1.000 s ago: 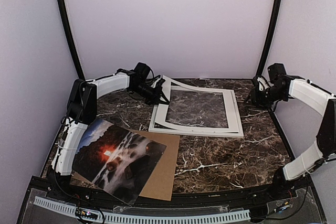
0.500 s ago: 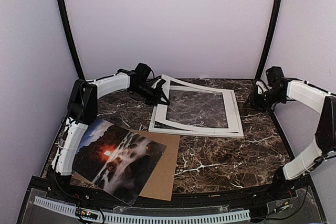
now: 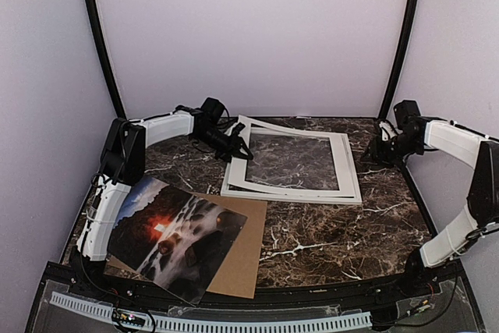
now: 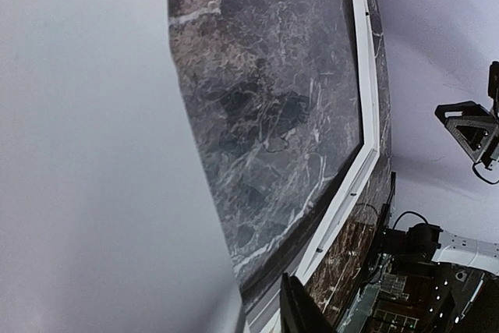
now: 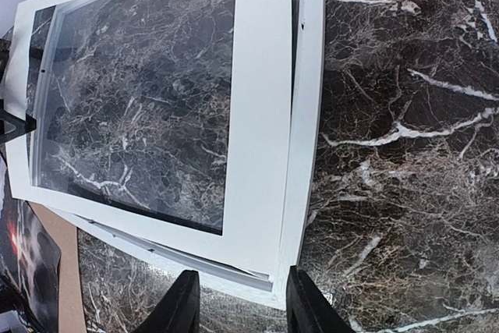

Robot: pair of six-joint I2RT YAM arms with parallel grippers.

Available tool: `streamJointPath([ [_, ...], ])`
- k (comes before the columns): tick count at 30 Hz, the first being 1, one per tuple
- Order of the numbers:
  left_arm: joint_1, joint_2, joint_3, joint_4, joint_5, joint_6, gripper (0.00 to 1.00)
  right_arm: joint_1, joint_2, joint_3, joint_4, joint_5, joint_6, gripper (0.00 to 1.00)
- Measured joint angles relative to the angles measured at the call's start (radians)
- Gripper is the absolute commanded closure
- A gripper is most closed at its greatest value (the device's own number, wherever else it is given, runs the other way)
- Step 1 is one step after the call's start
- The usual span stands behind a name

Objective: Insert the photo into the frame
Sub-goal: Place the mat board on the glass panel.

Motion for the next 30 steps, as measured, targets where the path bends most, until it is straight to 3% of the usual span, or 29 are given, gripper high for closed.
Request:
streamJointPath([
  [16, 0.015, -0.119, -0.181, 0.112, -0.014, -0.089, 0.67, 0.000, 0.011, -0.029, 0.021, -0.002, 0.000, 0.62],
  [22, 0.023, -0.158, -0.230, 0.163, -0.014, -0.117, 0.76, 0.000, 0.016, -0.031, 0.026, -0.003, 0.000, 0.62],
  [30, 0.029, -0.161, -0.265, 0.196, -0.016, -0.140, 1.00, 0.000, 0.020, -0.034, 0.028, -0.004, 0.000, 0.62],
])
